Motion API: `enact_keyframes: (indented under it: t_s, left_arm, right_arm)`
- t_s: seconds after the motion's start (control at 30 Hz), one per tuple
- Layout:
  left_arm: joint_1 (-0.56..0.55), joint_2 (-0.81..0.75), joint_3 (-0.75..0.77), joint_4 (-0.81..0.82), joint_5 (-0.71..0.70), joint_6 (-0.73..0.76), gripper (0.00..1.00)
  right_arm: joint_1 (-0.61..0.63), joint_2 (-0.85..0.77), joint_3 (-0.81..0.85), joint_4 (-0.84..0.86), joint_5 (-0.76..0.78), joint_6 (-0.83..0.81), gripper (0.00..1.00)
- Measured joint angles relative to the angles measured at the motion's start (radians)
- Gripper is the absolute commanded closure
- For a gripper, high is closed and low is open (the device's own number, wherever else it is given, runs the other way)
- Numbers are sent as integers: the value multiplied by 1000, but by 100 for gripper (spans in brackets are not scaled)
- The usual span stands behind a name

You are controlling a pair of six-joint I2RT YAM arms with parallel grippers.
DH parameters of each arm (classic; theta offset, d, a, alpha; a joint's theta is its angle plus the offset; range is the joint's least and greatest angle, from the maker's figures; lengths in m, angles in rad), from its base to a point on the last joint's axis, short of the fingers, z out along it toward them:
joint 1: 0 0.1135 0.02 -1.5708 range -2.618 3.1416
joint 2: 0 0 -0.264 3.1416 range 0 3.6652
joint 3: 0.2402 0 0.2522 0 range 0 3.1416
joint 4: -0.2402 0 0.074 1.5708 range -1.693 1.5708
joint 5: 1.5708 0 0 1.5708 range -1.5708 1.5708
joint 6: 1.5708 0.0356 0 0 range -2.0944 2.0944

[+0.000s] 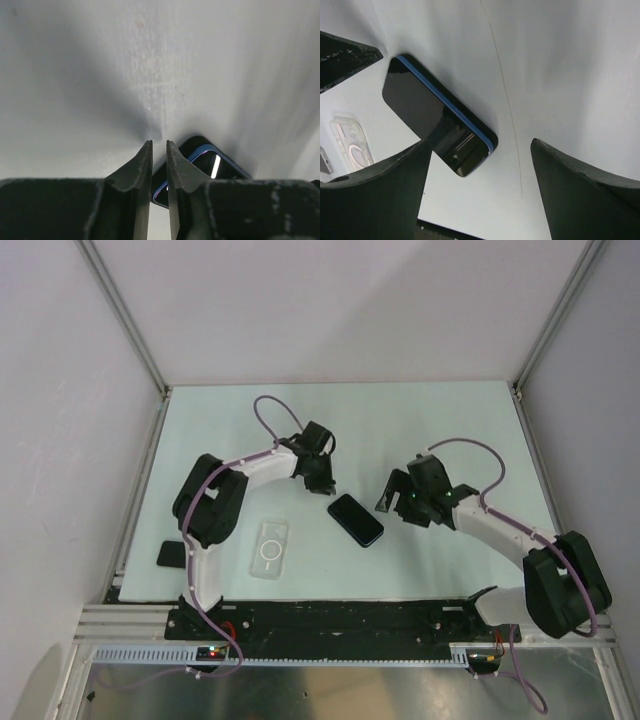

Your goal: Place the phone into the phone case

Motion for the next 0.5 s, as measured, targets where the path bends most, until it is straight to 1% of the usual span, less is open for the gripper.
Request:
enact_keyframes:
  t_s: [0.1, 0.27, 0.5]
  left_arm:
    - [-18, 0, -33, 4, 4, -8, 82]
    - [-40, -23, -66, 26, -13, -18, 82]
    - [-49, -63, -124, 51, -37, -44, 84]
  right_arm:
    - [2, -49, -99, 49, -37, 64, 5]
    - [19, -99, -220, 140, -84, 164, 3]
    - [69, -94, -264, 281, -126, 257, 5]
